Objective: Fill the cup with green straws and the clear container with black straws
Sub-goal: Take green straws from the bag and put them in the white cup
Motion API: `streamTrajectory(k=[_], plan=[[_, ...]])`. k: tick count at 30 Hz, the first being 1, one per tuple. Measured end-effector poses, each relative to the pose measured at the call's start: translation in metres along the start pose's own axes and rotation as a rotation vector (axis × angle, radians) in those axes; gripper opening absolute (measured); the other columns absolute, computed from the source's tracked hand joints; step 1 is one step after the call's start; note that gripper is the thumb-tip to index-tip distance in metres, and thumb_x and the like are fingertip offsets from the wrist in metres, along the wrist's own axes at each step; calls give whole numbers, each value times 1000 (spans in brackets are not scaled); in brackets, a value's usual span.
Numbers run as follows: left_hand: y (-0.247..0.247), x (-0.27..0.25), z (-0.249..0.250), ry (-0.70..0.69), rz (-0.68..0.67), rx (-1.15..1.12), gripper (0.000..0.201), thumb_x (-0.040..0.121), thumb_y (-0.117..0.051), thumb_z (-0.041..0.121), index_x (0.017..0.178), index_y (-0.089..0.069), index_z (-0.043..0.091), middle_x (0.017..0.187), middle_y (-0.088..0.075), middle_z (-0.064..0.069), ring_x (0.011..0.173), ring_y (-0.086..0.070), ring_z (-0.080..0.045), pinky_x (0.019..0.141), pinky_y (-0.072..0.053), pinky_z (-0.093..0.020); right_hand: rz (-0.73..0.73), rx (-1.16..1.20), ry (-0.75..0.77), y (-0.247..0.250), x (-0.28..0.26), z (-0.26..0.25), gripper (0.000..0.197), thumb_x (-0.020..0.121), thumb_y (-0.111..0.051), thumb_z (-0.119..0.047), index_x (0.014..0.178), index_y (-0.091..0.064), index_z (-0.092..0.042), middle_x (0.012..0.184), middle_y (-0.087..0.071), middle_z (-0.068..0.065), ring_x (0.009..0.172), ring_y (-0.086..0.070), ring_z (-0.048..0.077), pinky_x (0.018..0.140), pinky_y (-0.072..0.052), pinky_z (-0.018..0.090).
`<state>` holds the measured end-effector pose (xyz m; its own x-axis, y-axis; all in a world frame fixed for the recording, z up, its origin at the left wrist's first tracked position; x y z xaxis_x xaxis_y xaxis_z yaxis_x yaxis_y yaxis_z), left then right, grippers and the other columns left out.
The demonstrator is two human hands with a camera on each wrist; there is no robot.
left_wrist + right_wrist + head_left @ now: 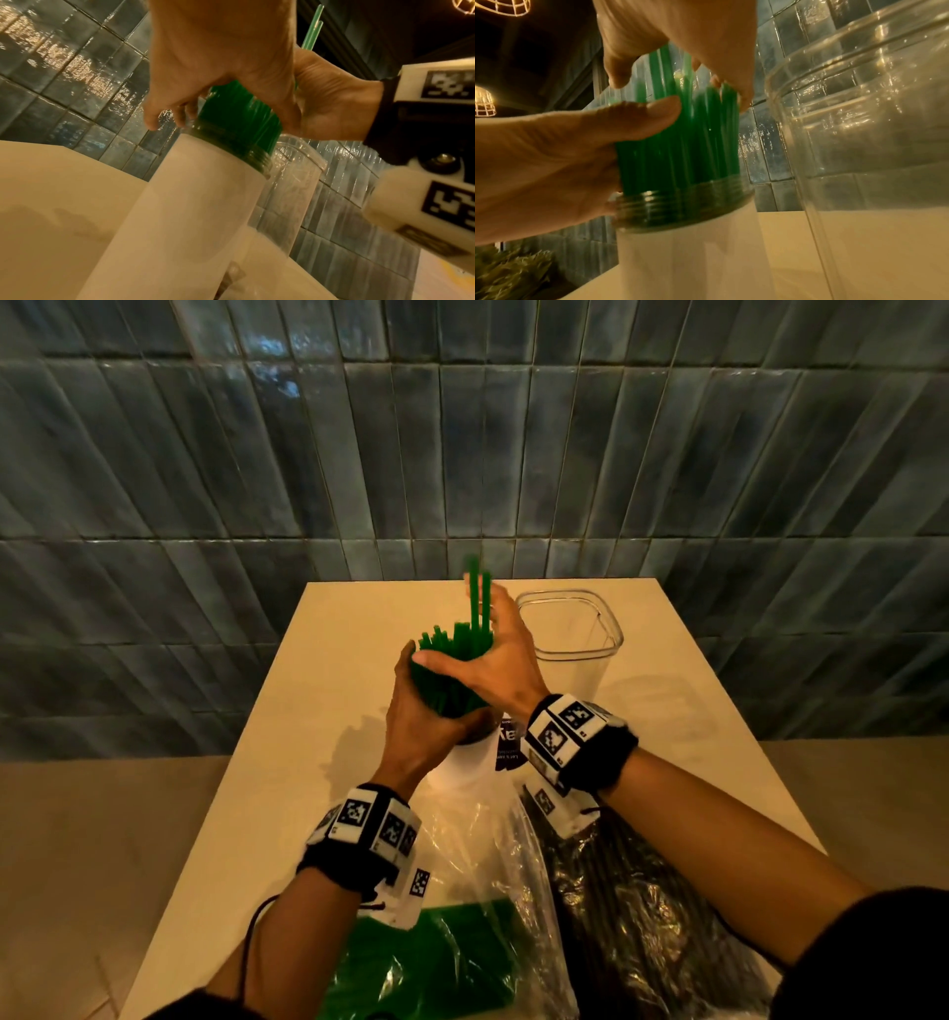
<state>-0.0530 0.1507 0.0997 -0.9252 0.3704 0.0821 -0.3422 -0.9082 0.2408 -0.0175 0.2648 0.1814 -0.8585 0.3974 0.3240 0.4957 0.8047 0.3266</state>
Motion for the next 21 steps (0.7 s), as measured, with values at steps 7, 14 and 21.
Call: streamTrajectory(k=[7,14,21], plan=[[-3,2,13,-2,20,52,93,63,-85,30,139,-33,19,131,-52,1,114,-50,-13,94,-41,-25,135,6,77,9,3,-10,39,96,-49,-30,134,-45,-23,134,-52,5,118,-48,9,101,-43,33],[2,7,3,8,45,66,83,62,-86,35,131,-43,16,125,-56,1,109,-55,-16,89,-46,-27,-1,-158,74,1,0,9,36,100,-38,-28,134,-48,-21,144,-42,2,133,-36,13,111,-28,31],[-10,4,14,-91,-38,97,68,70,-79,8,127,-41,6,110,-55,0,100,-57,-20,75,-45,-16,-373,-521,145,-27,-13,-4,49,94,-42,-49,137,-45,-26,150,-32,-1,134,-34,20,110,-33,40]])
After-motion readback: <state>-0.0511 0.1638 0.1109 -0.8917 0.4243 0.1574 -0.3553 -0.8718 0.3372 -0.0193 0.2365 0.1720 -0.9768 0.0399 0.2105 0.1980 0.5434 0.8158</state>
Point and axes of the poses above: each hand's wrist, its own x-axis towards the middle knuckle, its own y-axis out of the back of the hand, z = x × y, the point moved 7 cm from there along x, towards the middle knuckle
